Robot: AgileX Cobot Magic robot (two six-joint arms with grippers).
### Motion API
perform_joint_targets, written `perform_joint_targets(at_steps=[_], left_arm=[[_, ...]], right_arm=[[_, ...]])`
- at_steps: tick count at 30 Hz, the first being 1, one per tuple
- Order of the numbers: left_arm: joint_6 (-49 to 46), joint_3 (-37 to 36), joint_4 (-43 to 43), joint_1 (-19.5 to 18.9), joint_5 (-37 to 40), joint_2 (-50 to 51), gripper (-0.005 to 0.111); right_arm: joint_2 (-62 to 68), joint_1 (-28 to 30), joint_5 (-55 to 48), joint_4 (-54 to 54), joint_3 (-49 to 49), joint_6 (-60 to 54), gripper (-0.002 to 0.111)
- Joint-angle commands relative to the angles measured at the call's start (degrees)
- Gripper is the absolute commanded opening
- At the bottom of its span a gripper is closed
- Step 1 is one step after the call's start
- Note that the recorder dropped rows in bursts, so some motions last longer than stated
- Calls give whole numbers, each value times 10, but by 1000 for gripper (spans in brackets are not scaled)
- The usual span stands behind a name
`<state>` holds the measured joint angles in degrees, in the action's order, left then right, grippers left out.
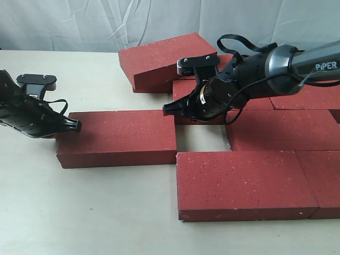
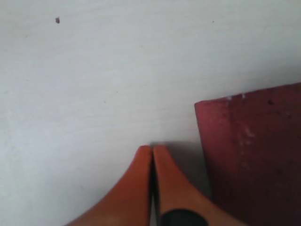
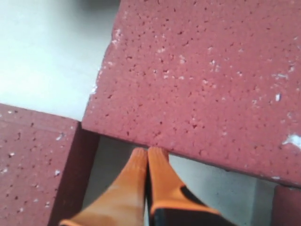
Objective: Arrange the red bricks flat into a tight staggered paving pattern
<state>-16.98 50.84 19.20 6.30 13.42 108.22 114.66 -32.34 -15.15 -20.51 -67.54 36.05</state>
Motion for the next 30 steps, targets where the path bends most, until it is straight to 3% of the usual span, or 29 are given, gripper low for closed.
perform_joint_targets(at_steps=[1, 7, 22, 30], left_arm=[[-2, 1, -10, -6, -14, 5, 0], [0, 1, -8, -23, -13, 4, 0], [0, 1, 10, -21, -14, 4, 0], [0, 1, 32, -20, -14, 4, 0]], right_arm=[[-1, 3, 4, 28, -2, 0, -1], [-1, -1, 0, 48, -2, -4, -1], [-1, -45, -38, 55, -2, -21, -1], [-1, -45, -42, 136, -2, -102, -1]])
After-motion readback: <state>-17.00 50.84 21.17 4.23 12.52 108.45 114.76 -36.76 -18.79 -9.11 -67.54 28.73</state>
